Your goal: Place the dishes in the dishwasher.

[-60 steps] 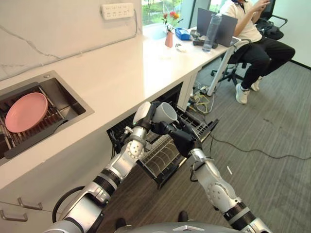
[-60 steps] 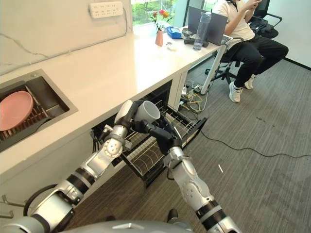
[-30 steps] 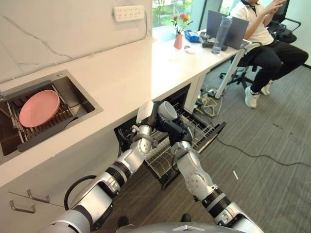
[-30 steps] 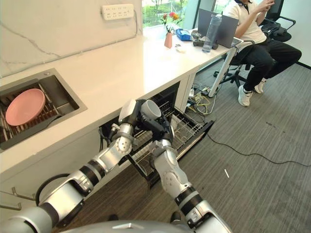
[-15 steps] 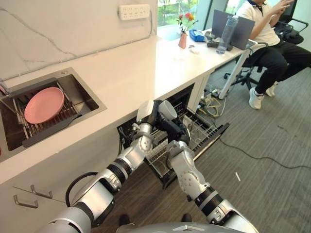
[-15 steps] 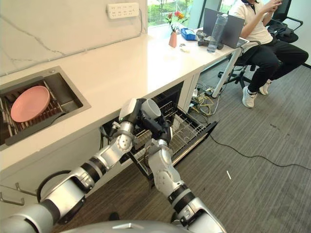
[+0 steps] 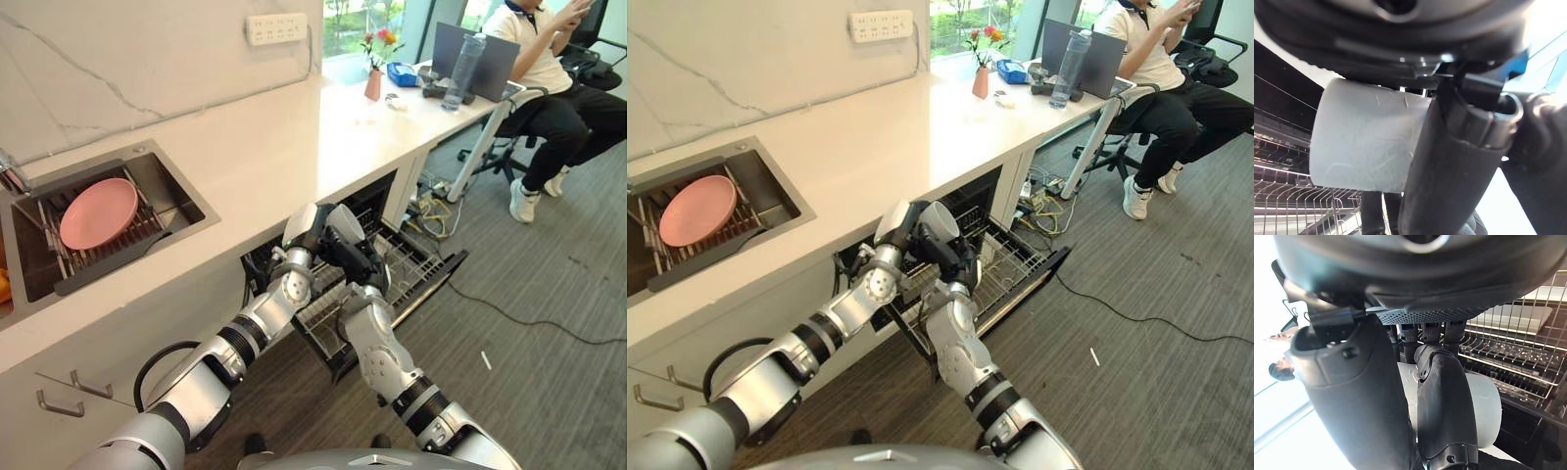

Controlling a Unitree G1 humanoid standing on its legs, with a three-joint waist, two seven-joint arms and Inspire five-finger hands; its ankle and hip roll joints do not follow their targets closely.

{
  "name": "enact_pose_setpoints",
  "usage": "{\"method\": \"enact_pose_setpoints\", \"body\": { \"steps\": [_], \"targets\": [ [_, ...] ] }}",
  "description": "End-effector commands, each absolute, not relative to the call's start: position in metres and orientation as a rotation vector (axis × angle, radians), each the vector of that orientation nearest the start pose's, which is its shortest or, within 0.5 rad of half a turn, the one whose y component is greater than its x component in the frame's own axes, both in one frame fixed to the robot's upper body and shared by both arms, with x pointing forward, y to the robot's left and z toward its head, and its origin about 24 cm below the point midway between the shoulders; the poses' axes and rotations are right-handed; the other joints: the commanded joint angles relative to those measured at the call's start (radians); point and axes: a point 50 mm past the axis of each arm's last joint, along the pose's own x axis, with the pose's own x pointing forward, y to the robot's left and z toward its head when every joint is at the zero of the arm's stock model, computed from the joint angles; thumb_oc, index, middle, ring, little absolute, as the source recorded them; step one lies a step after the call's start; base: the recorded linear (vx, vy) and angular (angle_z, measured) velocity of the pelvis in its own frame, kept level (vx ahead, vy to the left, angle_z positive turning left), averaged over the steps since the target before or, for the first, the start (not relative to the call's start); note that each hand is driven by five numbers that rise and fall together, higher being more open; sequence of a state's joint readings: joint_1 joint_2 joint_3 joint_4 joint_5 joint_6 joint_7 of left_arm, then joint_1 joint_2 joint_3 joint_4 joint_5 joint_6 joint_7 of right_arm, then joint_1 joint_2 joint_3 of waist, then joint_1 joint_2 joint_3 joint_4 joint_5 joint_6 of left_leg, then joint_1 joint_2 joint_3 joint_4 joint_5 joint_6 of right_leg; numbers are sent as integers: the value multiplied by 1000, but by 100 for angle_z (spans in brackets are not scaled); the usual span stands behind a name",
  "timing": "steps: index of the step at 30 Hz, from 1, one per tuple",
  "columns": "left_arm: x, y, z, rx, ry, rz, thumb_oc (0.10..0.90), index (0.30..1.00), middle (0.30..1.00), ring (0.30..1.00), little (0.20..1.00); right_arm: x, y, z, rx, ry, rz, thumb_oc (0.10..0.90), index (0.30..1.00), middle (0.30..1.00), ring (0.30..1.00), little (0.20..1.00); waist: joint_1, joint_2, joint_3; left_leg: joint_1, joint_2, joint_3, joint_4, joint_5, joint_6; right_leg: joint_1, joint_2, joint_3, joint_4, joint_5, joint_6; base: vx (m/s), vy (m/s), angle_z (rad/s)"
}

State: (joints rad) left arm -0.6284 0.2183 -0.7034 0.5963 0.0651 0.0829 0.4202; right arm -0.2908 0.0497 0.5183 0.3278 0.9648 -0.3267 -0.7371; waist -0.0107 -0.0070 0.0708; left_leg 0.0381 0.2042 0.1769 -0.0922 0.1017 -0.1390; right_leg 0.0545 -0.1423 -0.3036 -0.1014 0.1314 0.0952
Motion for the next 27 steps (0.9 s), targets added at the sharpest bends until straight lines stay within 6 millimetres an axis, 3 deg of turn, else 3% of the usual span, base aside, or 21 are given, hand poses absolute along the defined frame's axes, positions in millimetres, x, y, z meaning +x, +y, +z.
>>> {"method": "enact_pose_setpoints", "body": {
  "steps": [1, 4, 5, 7, 10, 13, 14, 15, 16, 17, 18, 19, 21, 23, 24, 26, 27],
  "targets": [
    [312, -33, 103, 577, -375, -520, 800, 900, 900, 900, 900, 317, -42, 167, 1099, -183, -189, 400, 300, 300, 300, 300, 15, 34, 11, 16, -26, -18, 5, -76, 15, 70, -79, -72, 14, -78, 92, 3, -4, 5],
    [316, -23, 100, 625, -343, -561, 800, 900, 900, 900, 900, 321, -80, 161, 1042, -254, -326, 400, 300, 300, 300, 300, 13, 46, 0, 23, -19, -26, 5, -74, 12, 81, -72, -83, 14, -92, 90, 8, -1, 16],
    [316, -23, 100, 625, -342, -564, 800, 900, 900, 900, 900, 321, -81, 161, 1042, -254, -327, 400, 300, 300, 300, 300, 14, 46, 0, 23, -19, -26, 5, -75, 12, 81, -72, -84, 14, -93, 90, 20, -4, 21],
    [315, -17, 104, 660, -360, -592, 800, 900, 900, 900, 900, 322, -101, 154, 1018, -274, -419, 400, 300, 300, 300, 300, 16, 52, -6, 28, -16, -29, 5, -74, 10, 86, -69, -92, 14, -100, 90, 5, -5, 6],
    [315, 6, 96, 678, -315, -601, 800, 900, 900, 900, 900, 325, -131, 137, 902, -264, -529, 400, 300, 300, 300, 300, 29, 58, -12, 34, -10, -39, 5, -70, 6, 96, -64, -107, 14, -114, 89, 3, -7, 3],
    [311, 19, 86, 635, -256, -607, 800, 900, 900, 900, 900, 326, -141, 125, 812, -235, -531, 400, 300, 300, 300, 300, 37, 58, -10, 36, -8, -45, 5, -68, 5, 103, -62, -116, 14, -118, 87, -4, -22, 13],
    [307, 28, 74, 584, -193, -610, 800, 900, 900, 900, 900, 325, -144, 115, 747, -206, -507, 400, 300, 300, 300, 300, 46, 56, -2, 35, -7, -48, 5, -66, 5, 105, -62, -121, 14, -118, 85, -43, -33, -1],
    [296, 49, 51, 439, -49, -598, 800, 900, 900, 900, 900, 317, -151, 86, 651, -118, -463, 400, 300, 300, 300, 300, 53, 52, 7, 35, -6, -52, 5, -63, 4, 111, -61, -129, 14, -120, 84, -34, -23, -2],
    [295, 50, 50, 436, -44, -597, 800, 900, 900, 900, 900, 317, -151, 84, 650, -114, -461, 400, 300, 300, 300, 300, 51, 53, 2, 34, -6, -53, 5, -62, 4, 110, -62, -130, 14, -119, 84, -37, -39, -1],
    [286, 63, 34, 357, 52, -585, 800, 900, 900, 900, 900, 310, -151, 66, 603, -48, -431, 400, 300, 300, 300, 300, 56, 50, 5, 33, -4, -53, 5, -61, 2, 114, -61, -134, 14, -120, 82, -12, -45, 4],
    [270, 84, 5, 277, 208, -549, 800, 900, 900, 900, 900, 299, -152, 43, 535, 45, -365, 400, 300, 300, 300, 300, 62, 49, 9, 36, -1, -54, 5, -63, -2, 121, -58, -140, 15, -128, 79, -23, -42, 8],
    [270, 84, 5, 276, 210, -548, 800, 900, 900, 900, 900, 298, -152, 43, 535, 47, -363, 400, 300, 300, 300, 300, 60, 48, 6, 32, -3, -55, 5, -59, 0, 118, -59, -141, 14, -124, 78, -14, -28, 10],
    [253, 107, -20, 217, 343, -495, 800, 900, 900, 900, 900, 291, -154, 25, 473, 120, -311, 400, 300, 300, 300, 300, 64, 48, 8, 33, -3, -58, 5, -58, -2, 124, -57, -146, 14, -126, 77, -14, -15, 9],
    [229, 138, -43, 169, 471, -393, 800, 900, 900, 900, 900, 286, -157, 15, 413, 169, -267, 400, 300, 300, 300, 300, 80, 47, 13, 37, -4, -65, 5, -60, -2, 132, -56, -153, 16, -130, 75, 6, -22, 11],
    [207, 165, -59, 152, 562, -308, 800, 900, 900, 900, 900, 285, -163, 11, 339, 187, -238, 400, 300, 300, 300, 300, 97, 44, 14, 33, -6, -76, 5, -56, -2, 136, -56, -161, 18, -132, 75, 4, -9, 11],
    [199, 176, -65, 151, 593, -264, 800, 900, 900, 900, 900, 285, -167, 9, 310, 192, -226, 400, 300, 300, 300, 300, 104, 40, 12, 26, -10, -84, 5, -51, 1, 133, -58, -168, 18, -129, 75, -4, 0, 15],
    [186, 198, -75, 185, 643, -173, 800, 900, 900, 900, 900, 284, -179, 8, 226, 189, -214, 400, 300, 300, 300, 300, 133, 33, 14, 20, -12, -105, 5, -51, 0, 138, -60, -182, 22, -135, 73, -1, 0, 25]
  ]
}}
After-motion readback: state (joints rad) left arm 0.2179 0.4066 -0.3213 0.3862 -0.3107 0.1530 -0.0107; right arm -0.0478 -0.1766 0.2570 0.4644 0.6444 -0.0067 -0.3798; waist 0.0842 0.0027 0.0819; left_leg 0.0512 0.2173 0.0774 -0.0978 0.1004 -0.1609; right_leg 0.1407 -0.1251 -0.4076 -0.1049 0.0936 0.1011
